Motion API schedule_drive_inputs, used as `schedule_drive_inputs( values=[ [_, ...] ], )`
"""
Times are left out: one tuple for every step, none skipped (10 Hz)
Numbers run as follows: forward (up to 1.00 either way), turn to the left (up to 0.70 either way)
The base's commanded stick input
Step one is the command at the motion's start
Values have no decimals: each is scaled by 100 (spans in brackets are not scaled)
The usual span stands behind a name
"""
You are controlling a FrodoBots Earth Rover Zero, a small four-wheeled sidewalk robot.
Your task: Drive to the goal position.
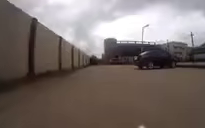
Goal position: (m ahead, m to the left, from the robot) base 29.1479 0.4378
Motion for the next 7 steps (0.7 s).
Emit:
schedule_drive_inputs(
  values=[
    [100, 0],
    [100, 0],
    [100, 0],
    [100, 0],
    [100, 0],
    [100, 0],
    [100, 0]
  ],
)
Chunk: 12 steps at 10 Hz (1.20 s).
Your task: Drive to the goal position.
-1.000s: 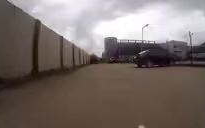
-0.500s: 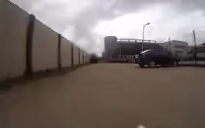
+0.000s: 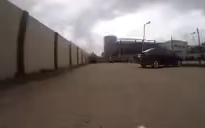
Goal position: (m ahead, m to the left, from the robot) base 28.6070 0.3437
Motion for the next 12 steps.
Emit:
schedule_drive_inputs(
  values=[
    [100, 0],
    [100, 0],
    [100, 0],
    [100, 8],
    [100, 26],
    [100, 11],
    [100, 0],
    [100, 0],
    [100, 0],
    [100, 0],
    [100, 0],
    [100, 0]
  ],
)
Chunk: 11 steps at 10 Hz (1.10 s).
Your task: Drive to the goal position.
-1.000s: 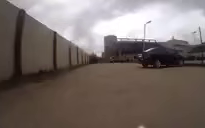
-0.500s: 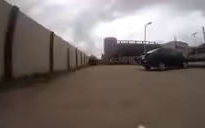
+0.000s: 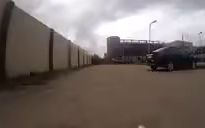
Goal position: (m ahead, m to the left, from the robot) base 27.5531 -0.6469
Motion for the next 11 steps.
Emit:
schedule_drive_inputs(
  values=[
    [100, 0],
    [100, 0],
    [100, 0],
    [100, 0],
    [100, 0],
    [100, 0],
    [100, 0],
    [100, 0],
    [100, 0],
    [100, 0],
    [100, 0]
  ],
)
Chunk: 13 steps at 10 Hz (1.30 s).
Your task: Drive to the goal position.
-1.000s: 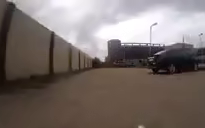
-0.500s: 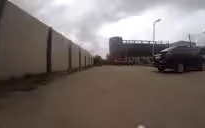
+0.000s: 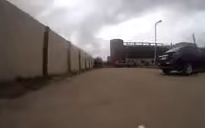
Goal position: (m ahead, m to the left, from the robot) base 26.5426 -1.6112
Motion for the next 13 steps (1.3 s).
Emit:
schedule_drive_inputs(
  values=[
    [100, 0],
    [100, 0],
    [100, 0],
    [100, 0],
    [100, 0],
    [100, 0],
    [100, 0],
    [100, 0],
    [100, 0],
    [100, 0],
    [100, 0],
    [100, 0],
    [100, 0]
  ],
)
